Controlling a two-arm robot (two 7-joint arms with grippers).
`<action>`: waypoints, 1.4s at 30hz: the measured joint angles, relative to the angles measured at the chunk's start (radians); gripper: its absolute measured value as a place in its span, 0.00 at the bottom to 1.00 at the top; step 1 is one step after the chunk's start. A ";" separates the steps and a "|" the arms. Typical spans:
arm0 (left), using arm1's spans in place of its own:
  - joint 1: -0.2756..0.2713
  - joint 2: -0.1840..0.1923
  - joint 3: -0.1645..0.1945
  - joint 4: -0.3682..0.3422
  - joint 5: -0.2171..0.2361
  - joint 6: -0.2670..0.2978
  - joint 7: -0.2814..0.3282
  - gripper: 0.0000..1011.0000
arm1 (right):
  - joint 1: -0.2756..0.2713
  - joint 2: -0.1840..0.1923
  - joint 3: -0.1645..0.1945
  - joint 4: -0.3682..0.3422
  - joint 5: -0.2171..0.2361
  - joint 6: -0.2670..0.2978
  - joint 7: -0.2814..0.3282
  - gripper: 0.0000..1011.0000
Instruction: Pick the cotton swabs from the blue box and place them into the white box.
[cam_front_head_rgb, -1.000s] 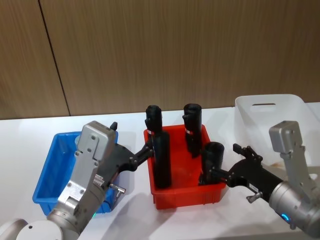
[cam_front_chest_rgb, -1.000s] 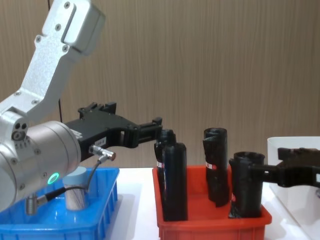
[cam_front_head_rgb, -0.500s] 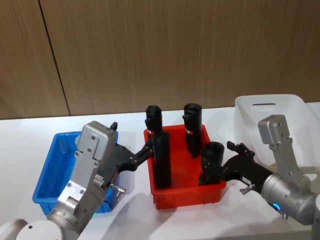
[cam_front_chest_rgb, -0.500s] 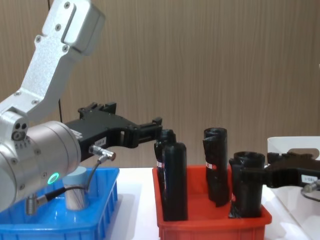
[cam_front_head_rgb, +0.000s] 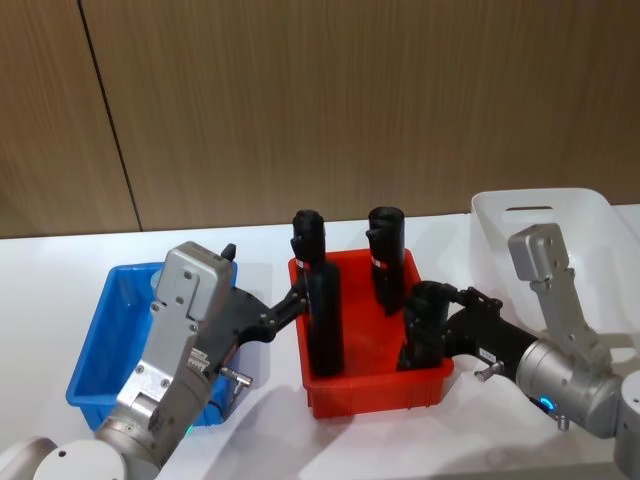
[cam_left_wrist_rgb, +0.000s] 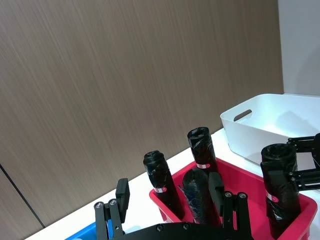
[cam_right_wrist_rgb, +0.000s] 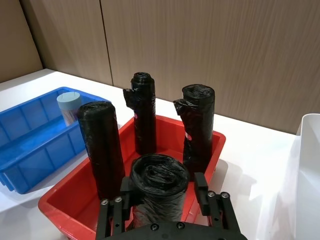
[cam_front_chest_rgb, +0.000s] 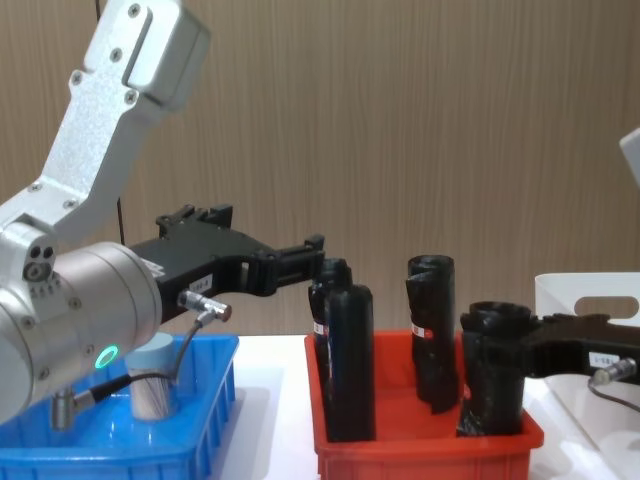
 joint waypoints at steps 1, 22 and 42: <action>0.000 0.000 0.000 0.000 0.000 0.000 0.000 0.99 | 0.003 -0.001 0.000 0.006 0.002 0.000 0.004 0.77; 0.000 0.000 0.000 0.000 0.000 0.000 0.000 0.99 | 0.002 0.010 0.009 -0.031 0.041 0.000 0.022 0.45; 0.000 0.000 0.000 0.000 0.000 0.000 0.000 0.99 | -0.002 0.060 0.073 -0.216 0.102 -0.007 -0.079 0.34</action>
